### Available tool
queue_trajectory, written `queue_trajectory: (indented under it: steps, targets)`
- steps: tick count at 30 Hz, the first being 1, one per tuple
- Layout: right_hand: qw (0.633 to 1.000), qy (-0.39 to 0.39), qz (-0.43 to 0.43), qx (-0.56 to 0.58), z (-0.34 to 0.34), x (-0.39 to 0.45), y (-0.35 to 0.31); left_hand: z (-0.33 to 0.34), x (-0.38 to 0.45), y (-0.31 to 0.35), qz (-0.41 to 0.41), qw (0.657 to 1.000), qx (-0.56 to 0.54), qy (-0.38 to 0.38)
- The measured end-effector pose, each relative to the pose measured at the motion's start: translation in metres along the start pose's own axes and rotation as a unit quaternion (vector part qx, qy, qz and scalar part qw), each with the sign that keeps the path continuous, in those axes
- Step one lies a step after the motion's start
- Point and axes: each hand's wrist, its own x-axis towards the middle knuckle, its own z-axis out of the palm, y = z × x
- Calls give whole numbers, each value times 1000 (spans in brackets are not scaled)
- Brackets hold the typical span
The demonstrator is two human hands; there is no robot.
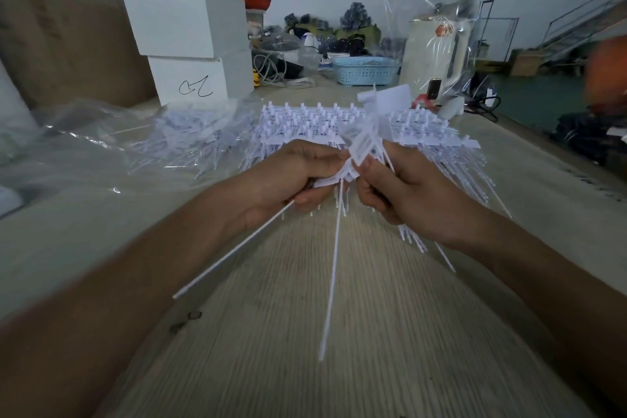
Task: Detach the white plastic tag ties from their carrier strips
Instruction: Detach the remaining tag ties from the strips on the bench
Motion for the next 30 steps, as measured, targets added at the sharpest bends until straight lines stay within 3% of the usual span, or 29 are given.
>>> queue_trajectory:
  steps: [9,13,16,19,21,25,30]
  targets:
    - [997,-38,-25,-60,-5,-1,8,-7,2,-1,-34,996,78,-1]
    - [978,-42,-49,-199,-17,0,13,-6,1,0,-20,992,127,1]
    - [954,40,-41,-296,-37,3,14,-6,-1,-1,-14,981,185,-56]
    - [964,203,39,-170,-57,5,18,-4,0,-3,16,980,199,-21]
    - [965,240,102,-39,-56,6,17,-5,1,-4,27,982,185,18]
    - [966,148,209,38,-20,5,18,-4,4,-5,62,985,152,61]
    - [961,97,245,86,4,5,12,3,6,-8,109,981,116,110]
